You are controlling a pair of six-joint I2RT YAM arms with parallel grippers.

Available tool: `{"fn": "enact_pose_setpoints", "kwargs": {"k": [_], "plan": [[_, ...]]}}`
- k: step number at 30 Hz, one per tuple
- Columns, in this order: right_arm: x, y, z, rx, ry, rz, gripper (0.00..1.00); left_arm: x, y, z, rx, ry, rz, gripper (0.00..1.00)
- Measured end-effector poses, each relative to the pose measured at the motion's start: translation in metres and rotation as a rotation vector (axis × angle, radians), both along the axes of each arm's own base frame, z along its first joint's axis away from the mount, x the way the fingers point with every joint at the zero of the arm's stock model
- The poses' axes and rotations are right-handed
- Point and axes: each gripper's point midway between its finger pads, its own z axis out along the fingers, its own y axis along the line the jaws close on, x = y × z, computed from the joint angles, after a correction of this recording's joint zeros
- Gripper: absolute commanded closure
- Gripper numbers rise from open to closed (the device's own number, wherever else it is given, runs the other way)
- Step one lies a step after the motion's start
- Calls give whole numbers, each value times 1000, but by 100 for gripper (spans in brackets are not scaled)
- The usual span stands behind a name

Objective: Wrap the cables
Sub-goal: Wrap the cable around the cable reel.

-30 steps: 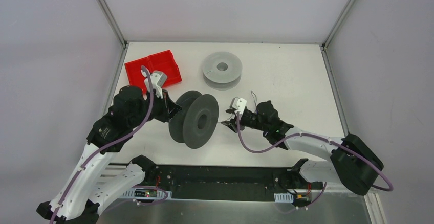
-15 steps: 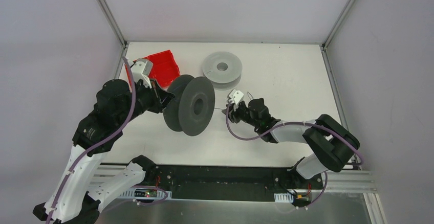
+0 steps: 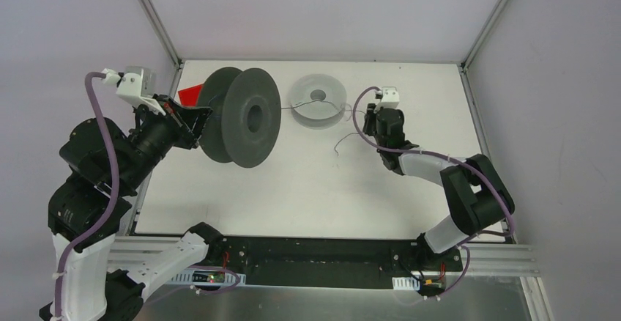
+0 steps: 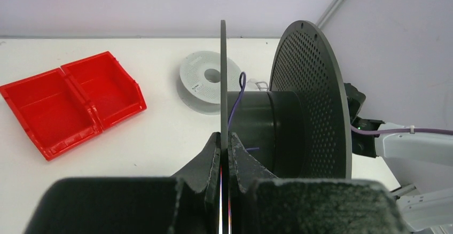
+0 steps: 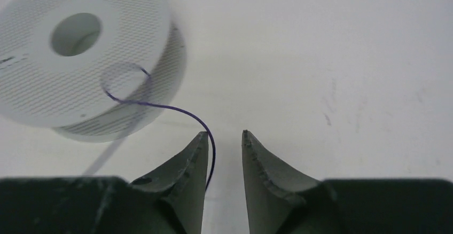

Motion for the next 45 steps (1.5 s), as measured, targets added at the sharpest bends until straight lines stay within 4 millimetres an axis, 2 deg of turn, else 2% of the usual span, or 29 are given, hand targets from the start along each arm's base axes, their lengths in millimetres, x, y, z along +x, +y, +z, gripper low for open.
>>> {"fn": "enact_pose_setpoints", "kwargs": {"k": [4, 8, 14, 17, 19, 23, 25, 27, 29, 32, 35, 37, 40, 45], "plan": [[4, -45, -16, -13, 85, -160, 65, -2, 6, 7, 8, -12, 21, 100], [7, -70, -17, -18, 135, -262, 63, -2, 9, 6, 28, -5, 30, 100], [0, -101, 1, -26, 150, -358, 59, -2, 4, 1, 43, 14, 7, 100], [-7, -109, 16, -41, 151, -384, 66, 0, -2, -4, 48, 26, -18, 100], [-5, -118, 28, -44, 142, -407, 68, 3, -4, -12, 61, 47, -20, 100], [-3, -157, 37, -44, 138, -493, 61, 7, -4, -27, 92, 90, -14, 100], [-5, -164, 40, -36, 143, -468, 56, 9, -6, -30, 98, 100, -21, 100], [-9, -145, 51, 9, 123, -343, 51, 8, -12, -31, 97, 107, -50, 100], [-16, -115, 68, 64, 77, -186, 47, 7, -20, -34, 95, 118, -91, 100], [-38, -55, 101, 125, -43, 107, 44, 5, -32, -44, 95, 153, -152, 100], [-78, 12, 119, 158, -165, 436, 43, 4, -40, -55, 97, 187, -191, 100], [-103, 43, 118, 171, -210, 595, 41, 4, -42, -59, 96, 199, -203, 100], [-142, 82, 105, 177, -239, 801, 40, 1, -45, -61, 84, 206, -220, 100], [-189, 130, 94, 178, -254, 1054, 40, -5, -49, -51, 52, 176, -253, 100]]}}
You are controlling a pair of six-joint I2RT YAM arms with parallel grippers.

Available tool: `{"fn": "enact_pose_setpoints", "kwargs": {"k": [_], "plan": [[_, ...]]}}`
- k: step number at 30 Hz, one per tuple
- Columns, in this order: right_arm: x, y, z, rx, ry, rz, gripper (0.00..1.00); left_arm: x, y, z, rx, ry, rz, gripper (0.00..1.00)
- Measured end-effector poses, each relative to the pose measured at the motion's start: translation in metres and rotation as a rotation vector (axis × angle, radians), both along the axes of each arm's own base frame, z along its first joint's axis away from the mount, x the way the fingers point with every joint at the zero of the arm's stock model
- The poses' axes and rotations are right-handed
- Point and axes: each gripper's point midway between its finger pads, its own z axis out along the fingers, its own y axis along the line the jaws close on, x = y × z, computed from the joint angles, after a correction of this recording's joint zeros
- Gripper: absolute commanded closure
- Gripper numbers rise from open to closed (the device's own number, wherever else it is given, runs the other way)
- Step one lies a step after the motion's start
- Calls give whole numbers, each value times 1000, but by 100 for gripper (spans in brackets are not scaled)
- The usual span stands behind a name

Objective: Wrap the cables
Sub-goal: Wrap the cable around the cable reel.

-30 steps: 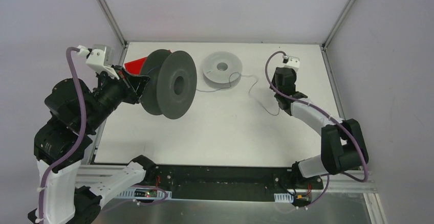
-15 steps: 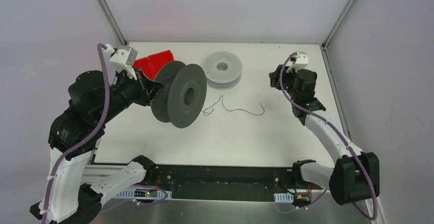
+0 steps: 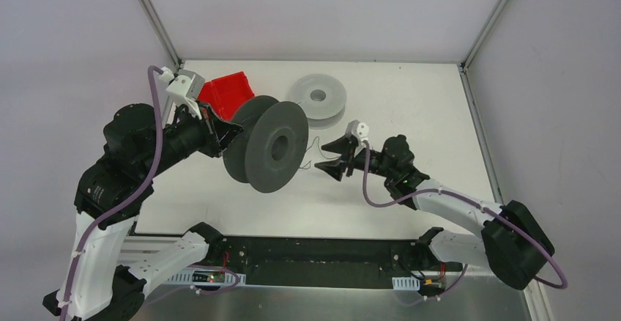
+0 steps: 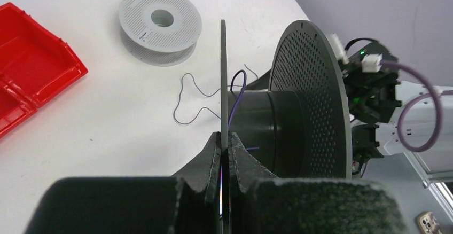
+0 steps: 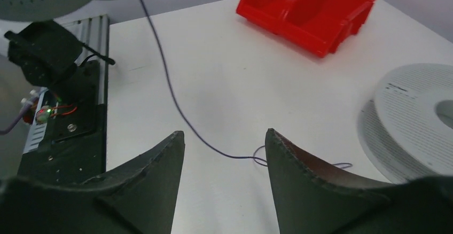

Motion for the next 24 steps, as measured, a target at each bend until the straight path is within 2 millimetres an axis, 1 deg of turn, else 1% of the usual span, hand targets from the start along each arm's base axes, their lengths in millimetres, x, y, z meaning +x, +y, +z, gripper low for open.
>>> {"fn": "enact_pose_setpoints", "kwargs": {"k": [3, 7, 10, 13, 15, 16, 19, 21, 24], "plan": [[-19, 25, -15, -34, -5, 94, 40, -3, -1, 4, -19, -19, -11, 100], [-31, 47, -34, -70, 10, 162, 40, -5, -1, 2, -32, -20, -11, 100], [-35, 58, -46, -82, 15, 184, 41, -3, -2, -1, -39, -10, -9, 100], [-32, 66, -52, -85, 14, 178, 44, -2, -3, -1, -42, -7, -8, 100], [-27, 69, -56, -85, 13, 162, 50, -2, -4, -1, -48, -7, -7, 100], [-25, 70, -58, -83, 11, 153, 55, -1, -4, -1, -51, -7, -5, 100], [-14, 72, -59, -63, 9, 101, 75, 3, -2, 0, -58, -11, 20, 100], [-9, 72, -60, -40, 14, 68, 88, 12, 4, 1, -54, -23, 74, 100], [-12, 70, -69, -28, 40, 39, 97, 25, 10, 3, -56, -37, 148, 100]]}}
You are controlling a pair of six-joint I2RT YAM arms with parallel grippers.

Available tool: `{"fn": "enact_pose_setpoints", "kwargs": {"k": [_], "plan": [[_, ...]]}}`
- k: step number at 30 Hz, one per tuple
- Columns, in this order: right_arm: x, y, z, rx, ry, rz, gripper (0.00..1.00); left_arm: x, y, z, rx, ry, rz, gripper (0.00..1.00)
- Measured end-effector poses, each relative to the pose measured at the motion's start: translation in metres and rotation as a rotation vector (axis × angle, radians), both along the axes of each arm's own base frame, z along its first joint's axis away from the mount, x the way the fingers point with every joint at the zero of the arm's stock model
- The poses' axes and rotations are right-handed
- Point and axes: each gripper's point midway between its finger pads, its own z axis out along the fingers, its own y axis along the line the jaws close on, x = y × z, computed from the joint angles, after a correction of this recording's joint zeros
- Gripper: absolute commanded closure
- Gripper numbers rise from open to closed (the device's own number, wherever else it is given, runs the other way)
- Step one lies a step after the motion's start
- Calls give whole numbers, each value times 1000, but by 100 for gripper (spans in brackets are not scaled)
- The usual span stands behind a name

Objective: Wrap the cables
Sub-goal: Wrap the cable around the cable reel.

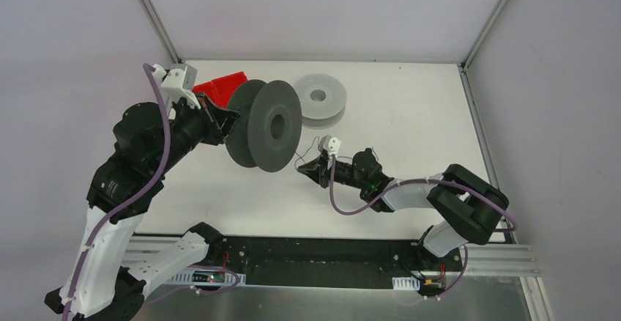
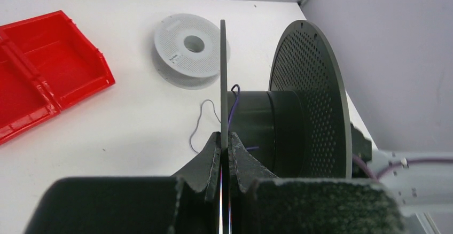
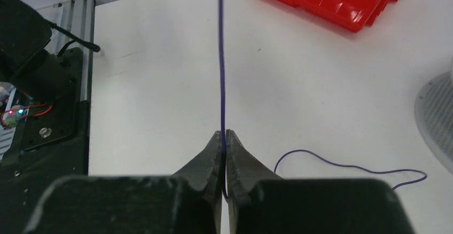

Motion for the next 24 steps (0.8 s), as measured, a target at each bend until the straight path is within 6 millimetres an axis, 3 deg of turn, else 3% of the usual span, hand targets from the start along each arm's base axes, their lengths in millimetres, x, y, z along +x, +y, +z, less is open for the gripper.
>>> {"fn": "enact_pose_setpoints", "kwargs": {"k": [3, 6, 13, 20, 24], "plan": [[-17, 0, -15, -37, 9, -8, 100, 18, 1, -3, -19, -4, 66, 100], [-35, 0, -18, -83, 9, -13, 100, 31, 0, -13, -20, 13, 102, 100], [-46, -1, 24, -127, -17, -92, 100, 58, 0, -49, 55, 32, 165, 100], [-40, 8, 61, -215, 16, -154, 100, 71, 4, -95, 223, 59, 155, 100], [-41, 9, 72, -245, 36, -158, 100, 73, 8, -113, 280, 79, 168, 100]]}}
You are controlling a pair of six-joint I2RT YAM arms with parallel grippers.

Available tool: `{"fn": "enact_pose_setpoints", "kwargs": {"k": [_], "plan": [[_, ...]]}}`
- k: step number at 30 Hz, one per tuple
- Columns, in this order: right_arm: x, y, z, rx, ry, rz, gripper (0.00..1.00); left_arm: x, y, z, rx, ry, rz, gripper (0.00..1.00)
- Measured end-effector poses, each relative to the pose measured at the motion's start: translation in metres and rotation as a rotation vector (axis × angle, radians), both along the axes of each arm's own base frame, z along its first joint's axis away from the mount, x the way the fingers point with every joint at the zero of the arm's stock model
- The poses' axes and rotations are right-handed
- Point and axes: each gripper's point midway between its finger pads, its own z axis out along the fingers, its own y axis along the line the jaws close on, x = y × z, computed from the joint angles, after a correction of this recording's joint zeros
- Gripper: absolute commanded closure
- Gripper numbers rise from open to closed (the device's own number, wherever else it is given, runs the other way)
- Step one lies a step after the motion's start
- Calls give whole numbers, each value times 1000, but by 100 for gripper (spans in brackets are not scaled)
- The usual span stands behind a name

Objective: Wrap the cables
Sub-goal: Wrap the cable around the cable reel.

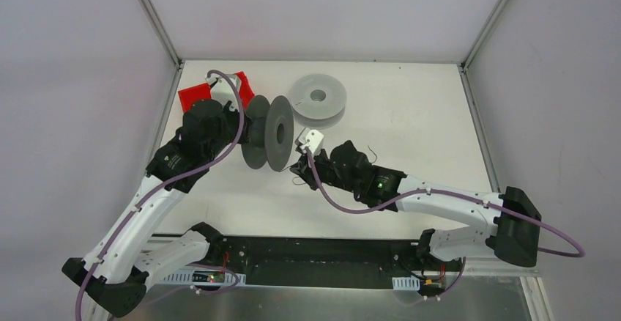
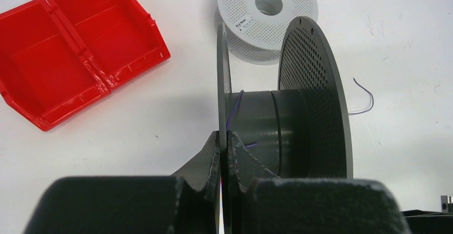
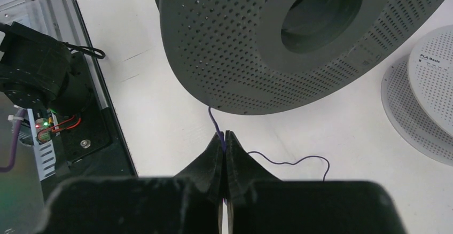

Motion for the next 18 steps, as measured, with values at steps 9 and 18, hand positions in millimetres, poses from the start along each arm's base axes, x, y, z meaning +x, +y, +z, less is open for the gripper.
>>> {"fn": "enact_pose_setpoints", "kwargs": {"k": [9, 18], "plan": [[1, 11, 21, -41, 39, 9, 100, 2, -10, -15, -2, -2, -29, 100], [-4, 31, 38, -4, 64, 59, 100, -5, 1, -38, -2, 73, 50, 100]]}}
